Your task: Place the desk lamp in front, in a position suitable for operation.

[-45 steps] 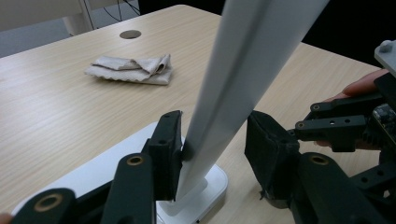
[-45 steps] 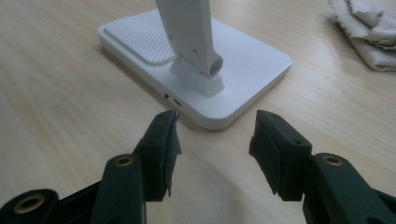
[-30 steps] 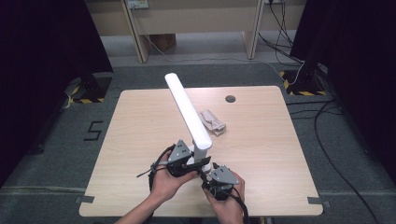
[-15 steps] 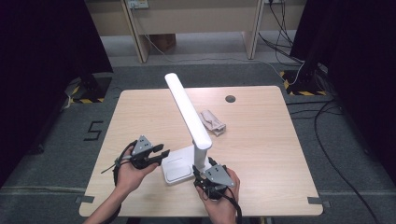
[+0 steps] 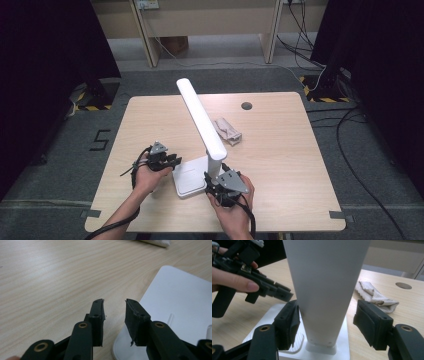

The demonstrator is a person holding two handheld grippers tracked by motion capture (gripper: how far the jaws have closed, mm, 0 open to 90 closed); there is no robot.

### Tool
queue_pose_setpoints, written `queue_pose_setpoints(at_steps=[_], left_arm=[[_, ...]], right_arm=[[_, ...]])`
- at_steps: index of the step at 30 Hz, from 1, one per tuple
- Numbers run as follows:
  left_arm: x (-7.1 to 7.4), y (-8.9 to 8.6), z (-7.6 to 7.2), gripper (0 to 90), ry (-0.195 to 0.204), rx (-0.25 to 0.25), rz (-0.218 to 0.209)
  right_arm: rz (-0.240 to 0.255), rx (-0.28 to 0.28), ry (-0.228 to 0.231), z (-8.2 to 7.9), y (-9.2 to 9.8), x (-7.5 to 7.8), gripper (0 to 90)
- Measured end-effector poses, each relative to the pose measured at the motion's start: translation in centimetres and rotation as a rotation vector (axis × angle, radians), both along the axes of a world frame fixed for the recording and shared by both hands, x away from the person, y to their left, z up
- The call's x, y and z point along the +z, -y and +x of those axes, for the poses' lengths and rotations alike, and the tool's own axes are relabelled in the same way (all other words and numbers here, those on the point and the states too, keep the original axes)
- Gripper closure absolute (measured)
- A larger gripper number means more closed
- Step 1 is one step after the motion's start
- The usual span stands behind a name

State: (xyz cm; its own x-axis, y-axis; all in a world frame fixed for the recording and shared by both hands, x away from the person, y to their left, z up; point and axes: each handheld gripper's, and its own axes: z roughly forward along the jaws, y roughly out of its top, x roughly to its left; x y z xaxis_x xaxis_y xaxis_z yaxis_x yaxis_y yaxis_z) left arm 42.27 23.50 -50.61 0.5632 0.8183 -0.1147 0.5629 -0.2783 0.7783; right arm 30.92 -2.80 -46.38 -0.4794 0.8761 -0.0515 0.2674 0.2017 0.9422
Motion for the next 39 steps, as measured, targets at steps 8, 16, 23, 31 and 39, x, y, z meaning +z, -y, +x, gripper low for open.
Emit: queue_pose_setpoints(at_steps=[8, 16, 23, 31, 39], left_arm=[[-0.2, -0.1, 0.0, 68.6, -0.023, 0.011, 0.022], [-0.6, 0.1, -0.7, 71.1, -0.057, -0.015, 0.064], [-0.3, 1.5, -1.5, 72.4, -0.078, -0.091, 0.080], [0.0, 3.1, -2.9, 75.3, -0.094, -0.197, 0.129], [0.2, 3.6, -4.4, 77.0, -0.111, -0.226, 0.135]], right_arm=[[-0.018, 0.027, -0.011, 0.1, -0.1, 0.5, 52.6], [-0.009, -0.014, -0.030, 0.4, 1.7, 0.8, 52.1], [0.016, -0.053, -0.081, 1.1, 3.7, 1.3, 53.0], [0.050, -0.016, -0.105, 2.6, 5.5, 1.4, 54.1], [0.051, 0.031, -0.111, 4.4, 5.9, 1.5, 55.7]])
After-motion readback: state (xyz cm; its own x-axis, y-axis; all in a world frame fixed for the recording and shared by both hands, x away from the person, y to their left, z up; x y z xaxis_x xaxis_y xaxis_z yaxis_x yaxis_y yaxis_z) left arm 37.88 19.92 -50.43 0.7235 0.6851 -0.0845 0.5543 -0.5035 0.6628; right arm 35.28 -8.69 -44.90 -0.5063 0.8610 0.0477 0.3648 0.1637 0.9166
